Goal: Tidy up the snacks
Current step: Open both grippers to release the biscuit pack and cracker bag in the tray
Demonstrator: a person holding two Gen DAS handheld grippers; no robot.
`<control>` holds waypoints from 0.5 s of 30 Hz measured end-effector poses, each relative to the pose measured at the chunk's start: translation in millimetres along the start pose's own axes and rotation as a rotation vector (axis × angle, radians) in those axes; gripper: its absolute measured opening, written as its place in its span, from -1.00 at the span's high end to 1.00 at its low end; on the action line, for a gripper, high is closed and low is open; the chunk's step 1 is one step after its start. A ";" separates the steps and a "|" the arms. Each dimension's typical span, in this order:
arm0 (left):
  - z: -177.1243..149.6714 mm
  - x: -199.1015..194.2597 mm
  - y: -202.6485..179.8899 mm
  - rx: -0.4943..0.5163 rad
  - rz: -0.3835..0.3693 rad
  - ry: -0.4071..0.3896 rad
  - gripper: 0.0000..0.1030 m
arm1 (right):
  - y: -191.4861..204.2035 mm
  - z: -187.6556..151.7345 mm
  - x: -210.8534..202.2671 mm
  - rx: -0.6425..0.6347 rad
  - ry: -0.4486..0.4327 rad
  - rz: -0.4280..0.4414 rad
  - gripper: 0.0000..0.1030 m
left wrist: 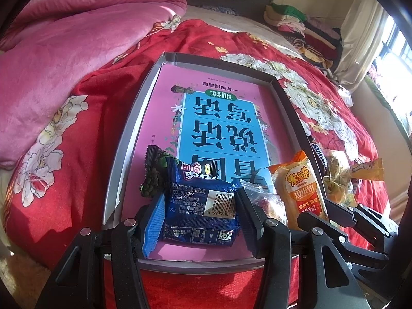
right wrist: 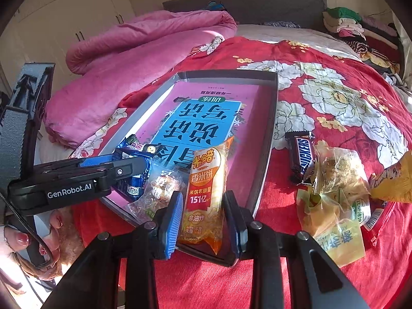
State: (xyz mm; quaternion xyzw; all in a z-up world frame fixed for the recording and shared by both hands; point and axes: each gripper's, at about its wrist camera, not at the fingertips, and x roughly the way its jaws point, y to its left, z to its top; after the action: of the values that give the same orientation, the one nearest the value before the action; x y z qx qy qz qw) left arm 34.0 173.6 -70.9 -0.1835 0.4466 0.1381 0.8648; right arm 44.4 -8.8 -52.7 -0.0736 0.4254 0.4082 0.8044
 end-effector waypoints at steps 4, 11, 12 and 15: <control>0.5 -2.0 -0.6 0.002 -0.002 -0.007 -0.07 | 1.0 0.2 -2.5 -0.004 -0.008 0.004 0.34; 0.5 -4.2 -0.6 0.002 -0.007 -0.015 -0.07 | 0.5 0.9 -9.2 -0.006 -0.029 0.005 0.25; 0.6 -5.5 -0.8 0.002 -0.007 -0.021 -0.07 | 0.1 1.3 -10.2 -0.004 -0.034 0.004 0.22; 0.9 -8.0 -1.6 0.009 -0.001 -0.031 -0.08 | -0.8 2.6 -13.5 0.002 -0.047 0.003 0.18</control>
State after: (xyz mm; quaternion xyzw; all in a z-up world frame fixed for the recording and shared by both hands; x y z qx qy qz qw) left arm 30.8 171.9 -63.5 -0.1775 0.4339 0.1386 0.8724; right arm 42.5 -16.1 -41.3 -0.0626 0.4070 0.4105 0.8136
